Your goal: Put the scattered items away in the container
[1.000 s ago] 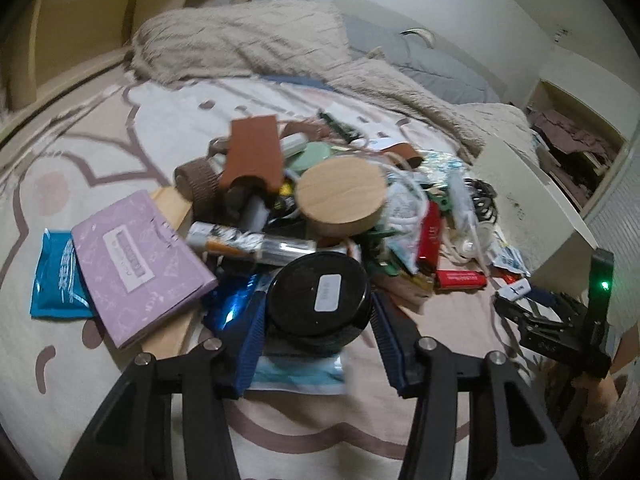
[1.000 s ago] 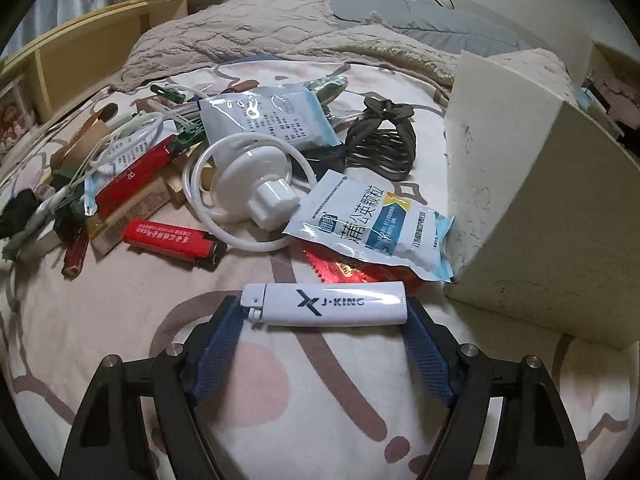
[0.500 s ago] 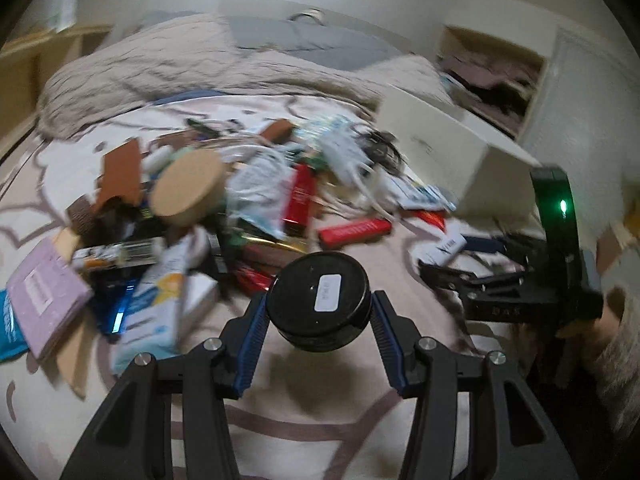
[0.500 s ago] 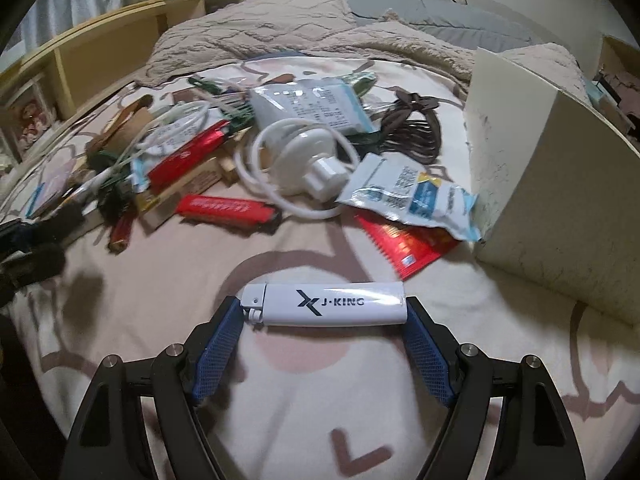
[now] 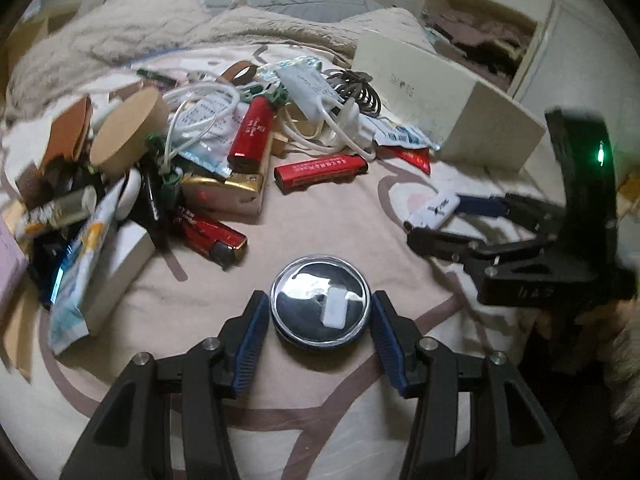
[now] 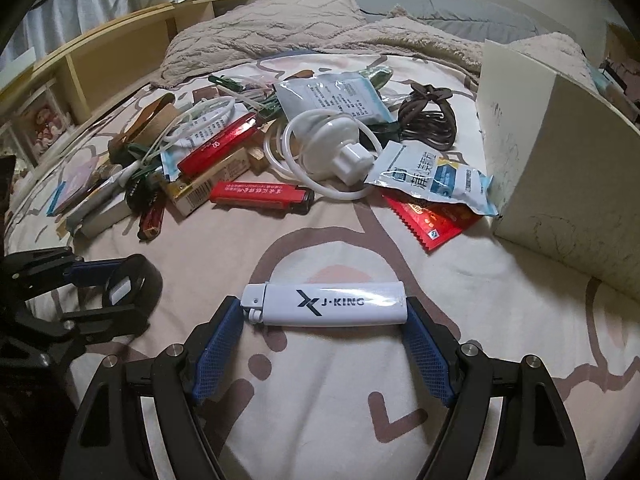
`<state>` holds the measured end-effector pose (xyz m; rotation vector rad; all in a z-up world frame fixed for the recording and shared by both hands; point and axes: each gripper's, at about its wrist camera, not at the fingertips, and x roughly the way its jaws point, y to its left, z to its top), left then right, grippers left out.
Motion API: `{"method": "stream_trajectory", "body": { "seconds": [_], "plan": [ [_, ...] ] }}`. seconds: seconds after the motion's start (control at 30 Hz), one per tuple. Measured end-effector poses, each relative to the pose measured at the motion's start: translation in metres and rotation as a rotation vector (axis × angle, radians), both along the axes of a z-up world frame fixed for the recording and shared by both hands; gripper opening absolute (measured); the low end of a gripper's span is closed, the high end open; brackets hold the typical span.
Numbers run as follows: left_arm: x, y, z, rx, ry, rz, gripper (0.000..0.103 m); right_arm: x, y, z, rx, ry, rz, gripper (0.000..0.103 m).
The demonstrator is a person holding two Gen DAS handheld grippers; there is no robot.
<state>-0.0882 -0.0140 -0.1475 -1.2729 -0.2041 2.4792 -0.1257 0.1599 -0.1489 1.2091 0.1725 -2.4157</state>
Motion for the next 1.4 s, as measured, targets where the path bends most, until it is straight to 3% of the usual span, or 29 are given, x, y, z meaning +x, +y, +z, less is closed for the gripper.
{"method": "stream_trajectory", "body": {
  "seconds": [0.23, 0.33, 0.7, 1.07, 1.4],
  "plan": [
    [0.004, 0.001, 0.001, 0.003, 0.006, 0.011, 0.062, 0.0, -0.001, 0.0, 0.005, 0.001, -0.004, 0.081],
    [0.004, -0.001, 0.001, 0.004, 0.006, 0.032, 0.051, 0.0, -0.001, 0.001, 0.009, 0.001, -0.006, 0.08],
    [0.002, 0.0, 0.012, -0.042, 0.059, 0.044, 0.051, 0.0, 0.007, 0.013, -0.002, 0.026, -0.047, 0.08],
    [-0.02, 0.001, 0.059, -0.001, 0.153, 0.059, 0.051, -0.001, 0.026, 0.078, -0.057, 0.181, -0.106, 0.08],
    [-0.06, 0.028, 0.136, 0.046, 0.316, 0.019, 0.051, -0.038, 0.06, 0.163, -0.095, 0.373, -0.235, 0.08]
  ]
}}
